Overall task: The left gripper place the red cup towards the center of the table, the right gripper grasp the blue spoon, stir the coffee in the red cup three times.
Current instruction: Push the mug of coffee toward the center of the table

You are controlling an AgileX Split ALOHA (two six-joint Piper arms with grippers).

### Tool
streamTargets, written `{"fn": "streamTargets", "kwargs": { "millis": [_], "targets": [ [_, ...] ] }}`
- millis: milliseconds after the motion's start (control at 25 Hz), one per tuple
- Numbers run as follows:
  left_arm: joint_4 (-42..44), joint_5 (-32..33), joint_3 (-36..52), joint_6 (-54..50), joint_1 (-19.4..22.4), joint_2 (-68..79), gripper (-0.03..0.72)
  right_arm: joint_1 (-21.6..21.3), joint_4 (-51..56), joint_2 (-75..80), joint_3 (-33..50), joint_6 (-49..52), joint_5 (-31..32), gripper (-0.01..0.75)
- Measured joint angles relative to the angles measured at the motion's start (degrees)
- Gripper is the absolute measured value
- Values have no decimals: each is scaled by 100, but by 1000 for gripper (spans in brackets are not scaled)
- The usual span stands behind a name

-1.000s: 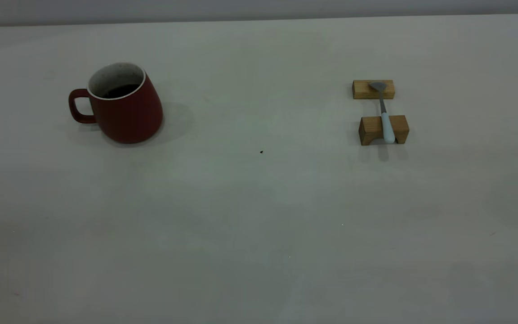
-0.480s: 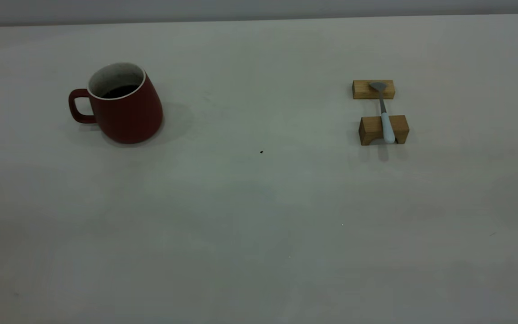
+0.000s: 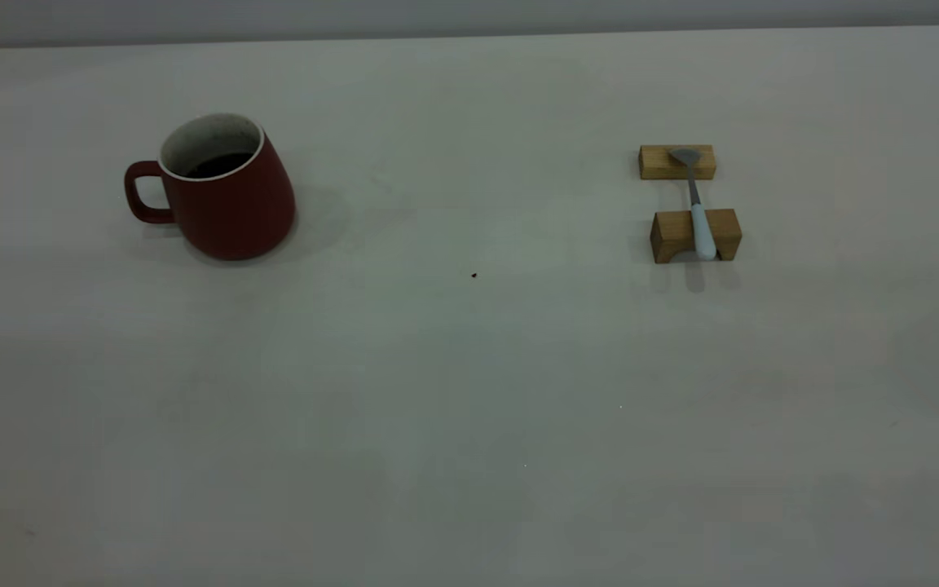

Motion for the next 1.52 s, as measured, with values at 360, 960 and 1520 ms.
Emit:
{"fn": "streamTargets", "kwargs": {
  "millis": [360,960,1520],
  "targets": [
    [-11,-2118,-726,574,0,3521,417,0,0,0,0,0,0,580],
    [15,-2291,-3686,3190,-207,8634,650,0,5,0,0,0,0,580],
    [586,-1737,-5330,5509,-846,10783,580,0,5,0,4,0,0,580]
  ]
}}
